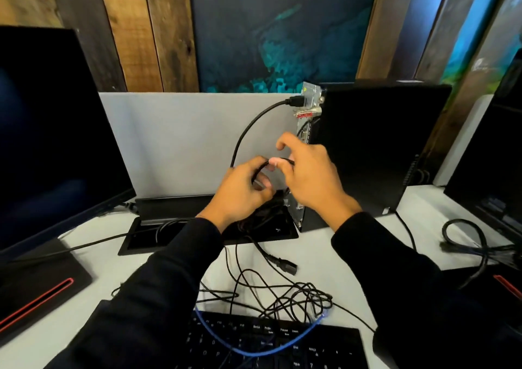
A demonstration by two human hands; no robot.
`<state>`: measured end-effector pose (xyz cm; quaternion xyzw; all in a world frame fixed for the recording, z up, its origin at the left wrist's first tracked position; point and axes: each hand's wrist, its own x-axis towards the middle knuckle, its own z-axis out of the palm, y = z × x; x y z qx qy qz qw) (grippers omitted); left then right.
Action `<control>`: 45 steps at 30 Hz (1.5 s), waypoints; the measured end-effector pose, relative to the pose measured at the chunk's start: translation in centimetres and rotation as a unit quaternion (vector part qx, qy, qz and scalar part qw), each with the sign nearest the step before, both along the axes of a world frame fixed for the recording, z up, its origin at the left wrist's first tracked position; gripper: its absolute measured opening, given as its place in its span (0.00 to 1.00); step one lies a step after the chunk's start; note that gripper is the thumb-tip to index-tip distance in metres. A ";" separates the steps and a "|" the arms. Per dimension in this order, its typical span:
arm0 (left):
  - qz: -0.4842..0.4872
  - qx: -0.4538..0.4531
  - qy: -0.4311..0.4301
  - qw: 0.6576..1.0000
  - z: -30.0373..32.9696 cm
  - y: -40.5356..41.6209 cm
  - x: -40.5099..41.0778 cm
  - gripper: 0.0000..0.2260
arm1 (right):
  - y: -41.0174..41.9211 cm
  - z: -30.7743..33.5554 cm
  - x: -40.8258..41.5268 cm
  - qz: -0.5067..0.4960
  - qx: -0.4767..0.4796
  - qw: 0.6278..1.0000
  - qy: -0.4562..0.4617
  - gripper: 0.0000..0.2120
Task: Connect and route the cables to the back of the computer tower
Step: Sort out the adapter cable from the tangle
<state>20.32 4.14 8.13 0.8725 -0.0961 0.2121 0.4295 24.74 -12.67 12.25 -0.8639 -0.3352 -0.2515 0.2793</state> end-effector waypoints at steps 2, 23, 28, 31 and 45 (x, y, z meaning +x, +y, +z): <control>-0.038 -0.133 0.053 0.989 0.7 0.5 0.4 0.05 | 0.1 1.2 0.1 0.015 0.025 0.999 0.019 0.14; 0.076 -0.401 0.001 0.913 3.7 4.8 1.4 0.24 | 0.0 -6.4 1.7 0.018 -0.056 0.985 0.165 0.13; 0.060 -0.393 -0.008 0.917 2.7 4.7 1.3 0.23 | -0.7 -7.2 1.5 -0.018 -0.059 0.973 0.222 0.15; 0.054 -0.394 -0.017 0.917 2.7 4.2 1.2 0.22 | -0.4 -7.4 1.3 -0.047 -0.080 0.969 0.229 0.14; 0.064 0.009 0.019 0.998 4.6 1.2 0.6 0.24 | -0.3 -4.3 0.0 0.061 -0.025 0.987 0.145 0.24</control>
